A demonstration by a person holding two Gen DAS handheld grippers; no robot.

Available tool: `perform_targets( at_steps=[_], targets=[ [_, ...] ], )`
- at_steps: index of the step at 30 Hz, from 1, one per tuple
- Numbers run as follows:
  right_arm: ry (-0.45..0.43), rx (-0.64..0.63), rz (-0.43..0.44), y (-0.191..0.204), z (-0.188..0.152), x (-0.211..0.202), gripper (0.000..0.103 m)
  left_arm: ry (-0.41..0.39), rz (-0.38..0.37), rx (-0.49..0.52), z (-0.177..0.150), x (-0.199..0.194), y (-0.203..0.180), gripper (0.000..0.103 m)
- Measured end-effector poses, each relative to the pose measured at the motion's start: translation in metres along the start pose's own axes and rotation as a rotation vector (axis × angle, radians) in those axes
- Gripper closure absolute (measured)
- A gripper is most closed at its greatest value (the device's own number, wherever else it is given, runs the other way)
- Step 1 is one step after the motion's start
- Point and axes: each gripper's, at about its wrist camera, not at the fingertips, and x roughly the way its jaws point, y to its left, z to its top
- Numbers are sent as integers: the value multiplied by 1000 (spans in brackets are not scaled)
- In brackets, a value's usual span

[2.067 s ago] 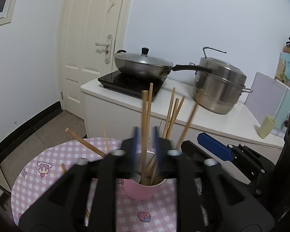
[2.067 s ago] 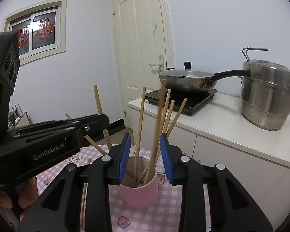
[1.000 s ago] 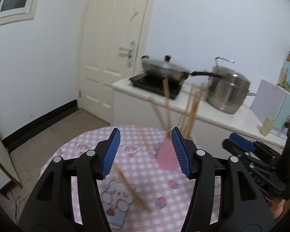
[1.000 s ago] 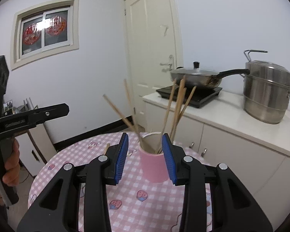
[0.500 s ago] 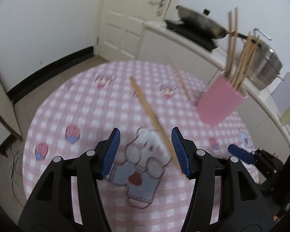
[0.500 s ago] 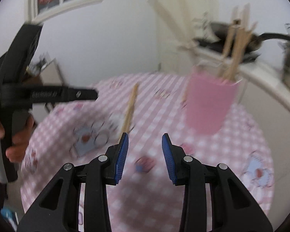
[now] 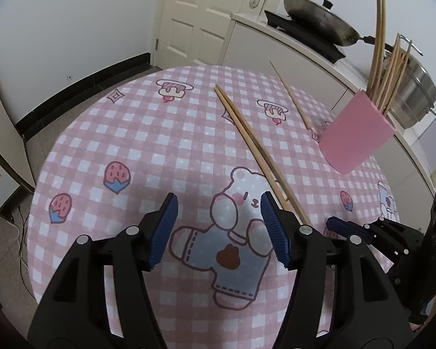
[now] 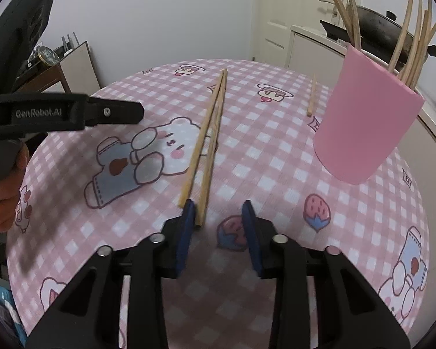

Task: Organize utensils
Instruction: 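Move both open tools down to the remaining chopsticks on the table, then close the left tool on a chopstick while the right tool grasps another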

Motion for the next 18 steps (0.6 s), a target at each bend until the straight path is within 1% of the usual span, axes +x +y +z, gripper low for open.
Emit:
perform_targets(
  at_steps=[1,2,3,5,8,10,12,14,16,18],
  targets=[
    [-1,0,2,-2,1,1,84,9,2,-4,1,4,-1,44],
    [0,1,6,-4,2,2,93,19,1,-7,2,8,-3,44],
    [1,4,3,-7,3,2,98,30,-1,-13,4,12,-4,44],
    [2,13,2,-12,4,2,98,45,0,-12,5,20,-9,44],
    [3,27,-13,-18,0,-1,98,72,21,-6,9,32,-16,44],
    [4,38,-14,-22,-3,-4,98,71,38,-14,14,37,-20,44],
    [5,45,-16,-27,-7,-8,98,76,20,-38,20,40,-23,44],
    [6,51,-11,-30,-10,-11,98,78,21,-45,24,44,-29,44],
    [7,55,-8,-32,-12,-13,98,85,37,-35,31,51,-36,44],
    [7,59,-5,-33,-12,-14,98,110,57,-37,36,61,-40,44]
  ],
)
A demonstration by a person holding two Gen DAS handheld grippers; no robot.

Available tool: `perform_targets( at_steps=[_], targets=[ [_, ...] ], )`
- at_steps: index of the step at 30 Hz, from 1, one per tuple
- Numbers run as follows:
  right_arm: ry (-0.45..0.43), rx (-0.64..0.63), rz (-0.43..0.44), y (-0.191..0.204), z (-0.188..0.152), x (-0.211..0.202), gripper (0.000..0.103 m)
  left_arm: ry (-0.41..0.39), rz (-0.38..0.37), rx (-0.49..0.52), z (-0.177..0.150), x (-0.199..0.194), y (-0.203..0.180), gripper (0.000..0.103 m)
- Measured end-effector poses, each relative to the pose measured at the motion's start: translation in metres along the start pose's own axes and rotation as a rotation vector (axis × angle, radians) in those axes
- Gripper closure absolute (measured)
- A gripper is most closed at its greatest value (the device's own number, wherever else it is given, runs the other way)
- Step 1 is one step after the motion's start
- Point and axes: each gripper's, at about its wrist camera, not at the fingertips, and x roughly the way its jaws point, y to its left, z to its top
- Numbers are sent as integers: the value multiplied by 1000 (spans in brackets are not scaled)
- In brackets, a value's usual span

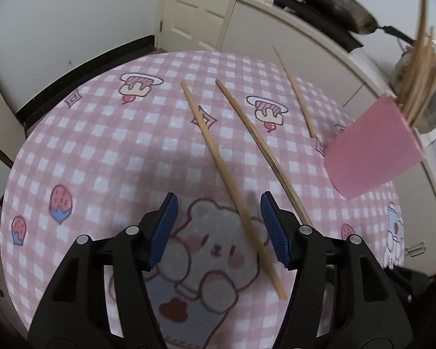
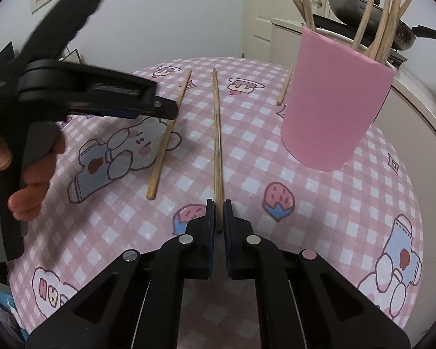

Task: Organize utensils
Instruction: 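Close the left tool on a chopstick while the right tool grasps another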

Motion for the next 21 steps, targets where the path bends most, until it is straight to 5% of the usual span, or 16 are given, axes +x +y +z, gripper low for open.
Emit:
perform_targets(
  at_steps=[3,9,21],
  targets=[
    [0,9,9,-1,-1,-1,98,-10,41,12,7,7,-6,49],
    [4,21,24,-2,0,-2,98,-22,35,62,7,10,-4,93],
    [64,-7,58,-1,-17,-18,98,4,85,181,-34,-26,24,95]
  ],
)
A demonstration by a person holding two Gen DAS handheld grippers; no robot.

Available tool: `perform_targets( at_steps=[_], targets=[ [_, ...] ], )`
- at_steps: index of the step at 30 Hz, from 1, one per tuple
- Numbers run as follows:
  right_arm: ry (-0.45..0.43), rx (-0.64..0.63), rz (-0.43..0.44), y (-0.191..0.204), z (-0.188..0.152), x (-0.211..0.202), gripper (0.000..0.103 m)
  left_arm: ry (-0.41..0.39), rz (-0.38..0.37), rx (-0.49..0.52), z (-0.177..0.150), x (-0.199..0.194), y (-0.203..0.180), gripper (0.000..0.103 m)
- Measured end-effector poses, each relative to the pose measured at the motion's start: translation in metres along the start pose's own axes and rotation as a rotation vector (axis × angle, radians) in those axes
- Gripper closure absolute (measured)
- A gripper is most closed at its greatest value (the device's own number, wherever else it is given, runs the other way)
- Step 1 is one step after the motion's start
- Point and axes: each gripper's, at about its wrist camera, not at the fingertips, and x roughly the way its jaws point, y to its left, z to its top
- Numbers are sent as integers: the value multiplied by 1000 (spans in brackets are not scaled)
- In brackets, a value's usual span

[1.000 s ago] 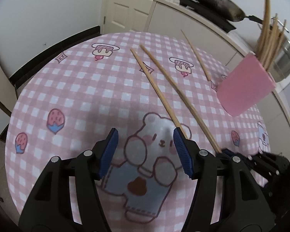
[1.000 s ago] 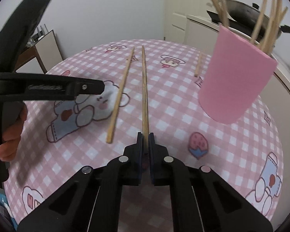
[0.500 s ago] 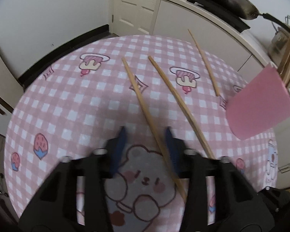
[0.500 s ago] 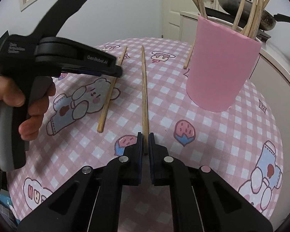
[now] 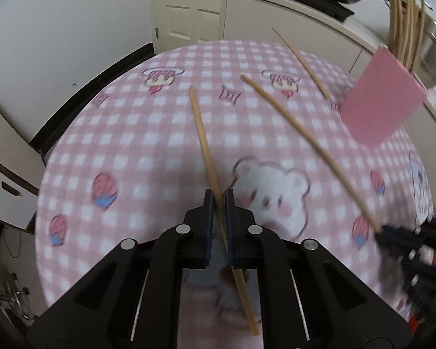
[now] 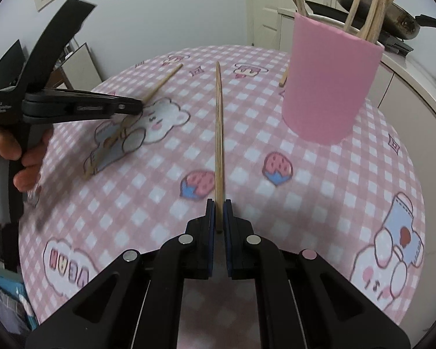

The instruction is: Organize utensils

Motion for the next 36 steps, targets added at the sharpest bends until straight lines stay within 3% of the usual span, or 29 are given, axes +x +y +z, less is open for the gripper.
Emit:
perform_targets(
  at_steps=[5,11,24,31,36],
  targets=[
    [-2,4,-28,1,8,6,97,-8,-16,-10,1,-6,10,94],
    [-28,-6,-41,4,46,28,93,2,-11,-45,27,9,13,94],
    [-45,-40,-89,12,120,76,93,14,-22,-103,61,38,26,94],
    [-10,-29,-78,13,135,97,90,16,-50,-84,70,42,24,80],
    [-2,-34,-80,14,138,102,93,6,-36,-73,73,45,19,80]
  ],
)
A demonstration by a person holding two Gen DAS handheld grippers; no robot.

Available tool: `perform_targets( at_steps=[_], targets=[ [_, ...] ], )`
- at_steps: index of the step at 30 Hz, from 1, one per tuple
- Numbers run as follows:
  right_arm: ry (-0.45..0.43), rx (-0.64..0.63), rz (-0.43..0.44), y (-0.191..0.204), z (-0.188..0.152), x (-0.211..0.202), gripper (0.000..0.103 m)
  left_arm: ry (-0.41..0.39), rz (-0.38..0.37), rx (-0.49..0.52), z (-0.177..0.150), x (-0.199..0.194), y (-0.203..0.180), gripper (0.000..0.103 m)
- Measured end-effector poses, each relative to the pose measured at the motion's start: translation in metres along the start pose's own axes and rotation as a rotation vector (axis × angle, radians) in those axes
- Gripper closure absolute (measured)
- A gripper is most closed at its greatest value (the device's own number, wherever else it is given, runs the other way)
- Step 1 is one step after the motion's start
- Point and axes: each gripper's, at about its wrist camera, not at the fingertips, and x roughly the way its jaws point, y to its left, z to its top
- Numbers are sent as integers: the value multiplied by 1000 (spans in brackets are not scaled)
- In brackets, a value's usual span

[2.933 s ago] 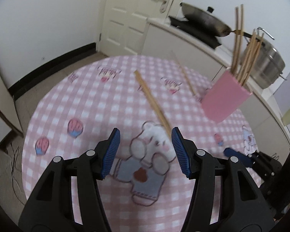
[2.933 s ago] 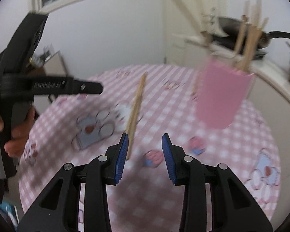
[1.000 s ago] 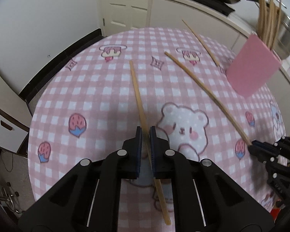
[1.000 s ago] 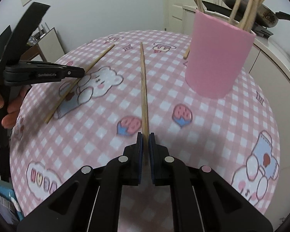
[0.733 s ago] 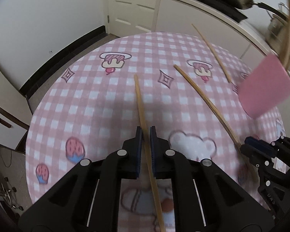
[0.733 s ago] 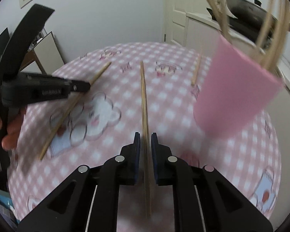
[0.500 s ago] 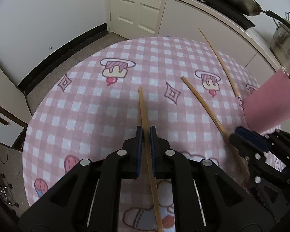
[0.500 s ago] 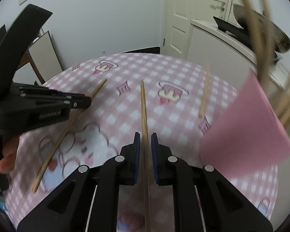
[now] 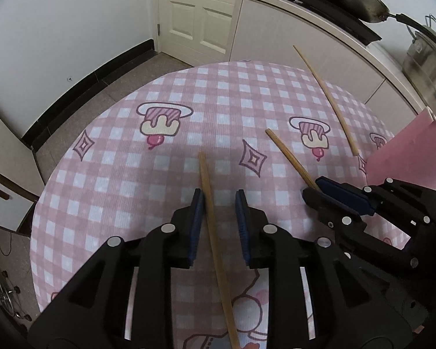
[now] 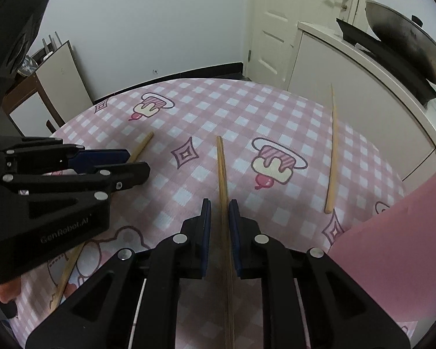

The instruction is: Organize utensils

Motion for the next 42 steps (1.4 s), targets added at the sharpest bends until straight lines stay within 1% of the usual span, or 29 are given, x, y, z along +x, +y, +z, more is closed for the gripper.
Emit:
perform_targets(
  at_steps=[2,3,5,6,7,10,13,16,21,26,32,36,42],
  targets=[
    [1,5,4,-1,0,1,95,0,6,4,0,1,-2,81],
    [1,5,1,0,0,1,98,-3,25,16,-1,1,-3,85],
    [-2,4,3,1,-1,-1,99,-12,46,24,0,2,-8,94],
    [-11,8,9,1,-1,-3,99,-14,40,14,-1,1,-7,96],
    [-20,11,12,2,-2,-5,99,-20,35,10,-2,-2,-7,97],
    [-65,10,37,6,-6,-24,99,-82,33,34,-8,-22,-12,97],
    [-127,3,56,11,-9,-53,99,-142,1,43,-12,-50,-18,97],
    [-191,-2,64,15,-10,-81,99,-211,-15,64,-19,-82,-23,97],
    [-303,-8,56,17,-17,-131,99,-341,-77,85,-30,-137,-37,97],
    [-414,-4,33,13,-27,-179,99,-427,-117,107,-38,-175,-52,97],
    [-503,6,6,3,-34,-220,99,-520,-172,132,-43,-206,-78,97],
    [-559,6,-32,-6,-34,-246,99,-590,-194,143,-36,-224,-94,97],
    [-623,30,-105,-29,-30,-271,99,-634,-243,146,-19,-241,-118,97]
  ],
)
